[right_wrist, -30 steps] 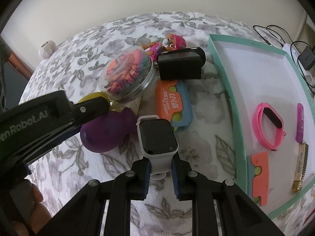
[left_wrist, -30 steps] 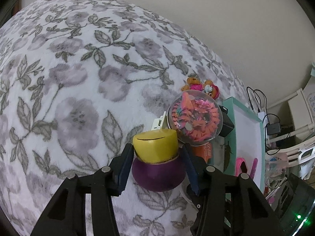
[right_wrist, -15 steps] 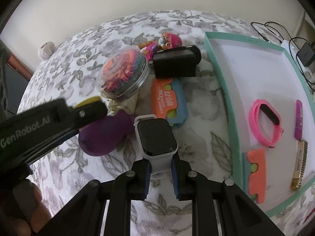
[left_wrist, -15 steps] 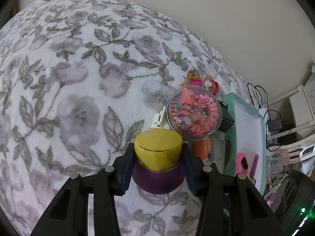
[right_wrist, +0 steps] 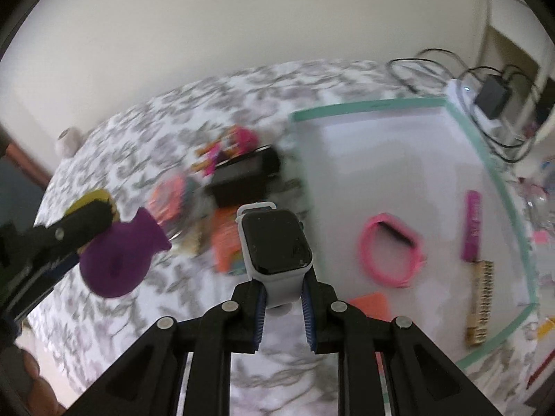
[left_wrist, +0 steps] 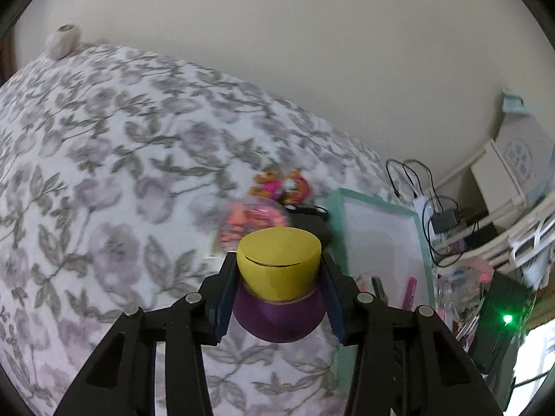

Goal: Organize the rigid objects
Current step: 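Carry the purple container and white smartwatch into the teal box and open both tools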

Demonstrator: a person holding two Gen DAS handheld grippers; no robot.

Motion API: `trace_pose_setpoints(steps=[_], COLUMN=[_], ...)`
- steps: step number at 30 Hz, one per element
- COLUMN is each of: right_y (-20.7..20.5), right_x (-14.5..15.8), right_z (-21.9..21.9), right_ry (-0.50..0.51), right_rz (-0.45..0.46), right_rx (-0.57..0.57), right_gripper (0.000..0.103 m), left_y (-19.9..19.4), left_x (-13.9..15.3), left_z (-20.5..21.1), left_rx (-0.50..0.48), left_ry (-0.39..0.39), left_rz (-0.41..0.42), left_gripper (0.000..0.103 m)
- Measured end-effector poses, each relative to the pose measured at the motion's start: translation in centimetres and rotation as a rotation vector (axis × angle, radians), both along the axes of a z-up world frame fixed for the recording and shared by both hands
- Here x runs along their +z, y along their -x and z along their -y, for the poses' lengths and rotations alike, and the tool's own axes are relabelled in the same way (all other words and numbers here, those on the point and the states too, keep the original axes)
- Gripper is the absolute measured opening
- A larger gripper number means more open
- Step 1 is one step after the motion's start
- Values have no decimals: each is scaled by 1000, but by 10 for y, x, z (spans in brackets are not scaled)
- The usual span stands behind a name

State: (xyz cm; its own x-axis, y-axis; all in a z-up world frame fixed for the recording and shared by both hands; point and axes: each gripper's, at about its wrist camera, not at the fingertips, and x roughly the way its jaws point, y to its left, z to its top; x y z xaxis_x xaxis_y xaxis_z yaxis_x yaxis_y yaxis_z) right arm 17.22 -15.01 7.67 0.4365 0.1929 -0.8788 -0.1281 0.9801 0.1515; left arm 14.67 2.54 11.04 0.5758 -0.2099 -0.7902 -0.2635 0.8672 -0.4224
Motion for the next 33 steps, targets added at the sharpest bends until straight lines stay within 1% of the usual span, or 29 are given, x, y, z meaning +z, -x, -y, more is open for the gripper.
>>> trace_pose_setpoints(steps=[3,7,11,15,17,20,26,29,30,32,33], right_y=[-11,-28,-47,-62,-67,-71,-72,-72,-71,-70,-69], right_x=[6,9,-3,-15,-21,-32,-43,-41,-40,-39,-37], right_z=[20,49,77,98,102,108,113,113,113,113,113], right_ry=[-4,3,7,15,19,23,24,37,41,42,46], right_rz=[34,70,68,64,64,55,26,18,16,14,8], right_rx=[-51,-125,-190,-232,-237,-248,-248,-250,-247,-249,-251], right_gripper=[20,20,20,20,20,20,20,21,21,21,21], left_y=[-16,-37,-62,-80,-90,-101,-109,-108,-107,-105,-103], left_x=[0,1,-3,-13,-19,-32,-57,-58,-58,-54,-50], left_z=[24,55,85,109,122,130,135,133,132,130,128], left_rx=[-50,-106,-174,-228,-259,-272,-267,-259,-257,-248,-244], left_ry=[16,-19,-24,-53,-86,-106,-107,-88,-84,-65,-55], left_rz=[26,52,72,86,92,66,7,8,4,7,14], left_gripper=[47,47,47,47,47,47,48,48,51,60,61])
